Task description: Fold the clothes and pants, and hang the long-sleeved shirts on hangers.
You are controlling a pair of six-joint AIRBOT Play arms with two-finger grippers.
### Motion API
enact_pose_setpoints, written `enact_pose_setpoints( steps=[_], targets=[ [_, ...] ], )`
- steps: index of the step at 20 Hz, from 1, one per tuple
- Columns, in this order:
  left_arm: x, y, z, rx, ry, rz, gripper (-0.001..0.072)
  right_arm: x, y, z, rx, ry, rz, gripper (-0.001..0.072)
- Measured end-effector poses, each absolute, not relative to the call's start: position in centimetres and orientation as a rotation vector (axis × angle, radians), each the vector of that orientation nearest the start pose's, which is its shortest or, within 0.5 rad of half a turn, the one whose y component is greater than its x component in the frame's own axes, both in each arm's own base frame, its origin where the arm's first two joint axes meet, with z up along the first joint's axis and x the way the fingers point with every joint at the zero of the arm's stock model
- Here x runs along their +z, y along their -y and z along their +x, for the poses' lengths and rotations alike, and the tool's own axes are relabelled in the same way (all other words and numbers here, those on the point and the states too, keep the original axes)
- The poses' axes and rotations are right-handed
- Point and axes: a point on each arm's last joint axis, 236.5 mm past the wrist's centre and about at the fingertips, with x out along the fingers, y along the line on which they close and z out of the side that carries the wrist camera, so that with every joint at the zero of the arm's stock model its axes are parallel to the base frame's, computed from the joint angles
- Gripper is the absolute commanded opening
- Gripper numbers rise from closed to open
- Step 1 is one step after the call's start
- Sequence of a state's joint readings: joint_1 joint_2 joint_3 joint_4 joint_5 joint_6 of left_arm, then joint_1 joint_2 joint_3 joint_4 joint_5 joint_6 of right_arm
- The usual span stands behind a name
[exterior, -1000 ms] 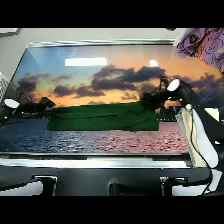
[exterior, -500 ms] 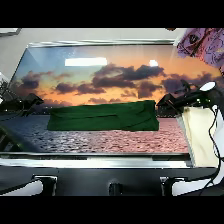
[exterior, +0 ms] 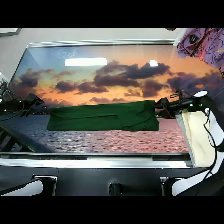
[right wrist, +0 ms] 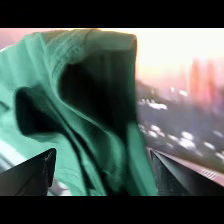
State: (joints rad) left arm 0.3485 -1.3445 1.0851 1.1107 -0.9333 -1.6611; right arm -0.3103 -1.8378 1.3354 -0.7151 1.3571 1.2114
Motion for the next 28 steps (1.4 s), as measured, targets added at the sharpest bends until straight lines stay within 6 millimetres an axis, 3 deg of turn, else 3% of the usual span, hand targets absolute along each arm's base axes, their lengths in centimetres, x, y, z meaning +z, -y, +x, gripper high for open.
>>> enact_pose_setpoints(
  steps=[1, 2, 5, 6, 7, 8, 10, 11, 13, 17, 22, 26, 28],
  targets=[
    [-0.8, -6.3, 42.0, 0.189, -1.071, -0.738, 0.0639, -8.4, -5.6, 42.2, 0.483, -1.459, 0.873, 0.0663],
    [-0.8, -6.3, 42.0, 0.189, -1.071, -0.738, 0.0639, -8.6, -6.5, 41.8, 0.501, -1.476, 0.88, 0.0601],
    [-0.9, -6.3, 42.0, 0.19, -1.072, -0.738, 0.064, -10.0, -9.0, 40.2, 0.54, -1.543, 0.825, 0.0128],
    [-0.8, -6.2, 42.0, 0.189, -1.072, -0.74, 0.0639, -10.2, -9.4, 40.0, 0.541, -1.553, 0.799, 0.0037],
    [-0.8, -6.1, 42.0, 0.186, -1.072, -0.743, 0.0638, -10.1, -9.9, 40.0, 0.544, -1.547, 0.781, 0.0036],
    [-0.7, -5.7, 42.1, 0.178, -1.071, -0.751, 0.0567, -9.6, -10.0, 40.2, 0.543, -1.532, 0.764, 0.0036],
    [-0.6, -4.3, 42.4, 0.149, -1.075, -0.761, 0.0161, -8.1, -9.8, 40.9, 0.506, -1.497, 0.728, 0.0036],
    [-0.6, -3.2, 42.6, 0.126, -1.082, -0.758, 0.0018, -7.1, -9.3, 41.1, 0.473, -1.483, 0.698, 0.0036],
    [-0.6, -0.1, 42.9, 0.063, -1.105, -0.746, 0.0016, -4.9, -8.1, 41.3, 0.405, -1.46, 0.64, 0.0036],
    [-1.4, 9.3, 43.7, -0.108, -1.147, -0.742, 0.0016, 0.1, -5.9, 40.5, 0.293, -1.423, 0.545, 0.0036],
    [-2.7, 25.3, 43.6, -0.349, -1.212, -0.778, 0.0016, 5.0, -3.2, 38.6, 0.17, -1.412, 0.448, 0.0036],
    [-3.8, 38.1, 41.8, -0.529, -1.288, -0.798, 0.0016, 8.2, -1.8, 37.9, 0.094, -1.402, 0.419, 0.0036],
    [-4.4, 43.6, 40.6, -0.588, -1.326, -0.823, 0.0016, 9.5, -1.4, 37.8, 0.074, -1.39, 0.411, 0.0036]
  ],
)
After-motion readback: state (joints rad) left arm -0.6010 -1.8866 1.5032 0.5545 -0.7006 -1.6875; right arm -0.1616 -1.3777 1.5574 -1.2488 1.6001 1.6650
